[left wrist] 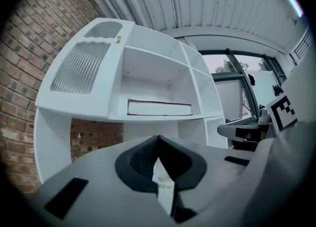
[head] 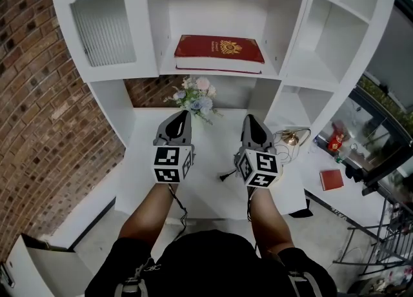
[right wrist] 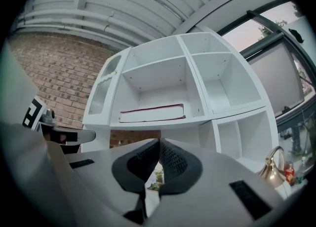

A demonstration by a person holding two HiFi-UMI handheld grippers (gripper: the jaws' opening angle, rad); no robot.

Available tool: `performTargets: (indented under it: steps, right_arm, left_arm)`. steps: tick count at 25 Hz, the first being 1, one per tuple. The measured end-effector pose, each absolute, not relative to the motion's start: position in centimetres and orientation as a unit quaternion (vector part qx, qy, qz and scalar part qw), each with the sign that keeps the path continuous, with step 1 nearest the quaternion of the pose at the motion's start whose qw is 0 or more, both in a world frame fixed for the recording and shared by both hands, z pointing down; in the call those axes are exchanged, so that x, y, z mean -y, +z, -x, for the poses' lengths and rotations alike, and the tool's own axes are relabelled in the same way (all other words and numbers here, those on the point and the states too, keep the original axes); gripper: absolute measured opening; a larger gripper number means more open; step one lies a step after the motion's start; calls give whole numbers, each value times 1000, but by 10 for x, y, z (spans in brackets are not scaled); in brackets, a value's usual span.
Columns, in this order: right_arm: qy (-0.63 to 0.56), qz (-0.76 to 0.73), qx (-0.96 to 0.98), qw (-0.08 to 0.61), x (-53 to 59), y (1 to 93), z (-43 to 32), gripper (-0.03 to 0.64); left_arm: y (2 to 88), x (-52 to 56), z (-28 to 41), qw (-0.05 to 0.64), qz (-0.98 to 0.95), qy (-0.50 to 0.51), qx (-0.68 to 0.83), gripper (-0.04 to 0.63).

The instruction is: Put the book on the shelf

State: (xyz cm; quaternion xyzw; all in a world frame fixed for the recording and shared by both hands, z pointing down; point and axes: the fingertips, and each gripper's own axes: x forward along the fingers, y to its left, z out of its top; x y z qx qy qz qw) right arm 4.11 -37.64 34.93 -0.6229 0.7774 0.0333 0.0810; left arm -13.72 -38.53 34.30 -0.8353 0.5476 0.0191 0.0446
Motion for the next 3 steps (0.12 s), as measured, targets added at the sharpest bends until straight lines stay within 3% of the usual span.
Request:
performTargets:
  steps: [3]
  right_arm:
    - [29,617,-782,82,374,350,-37,14]
  left_arm:
    - [345,382,138,41,837,18,-546,14]
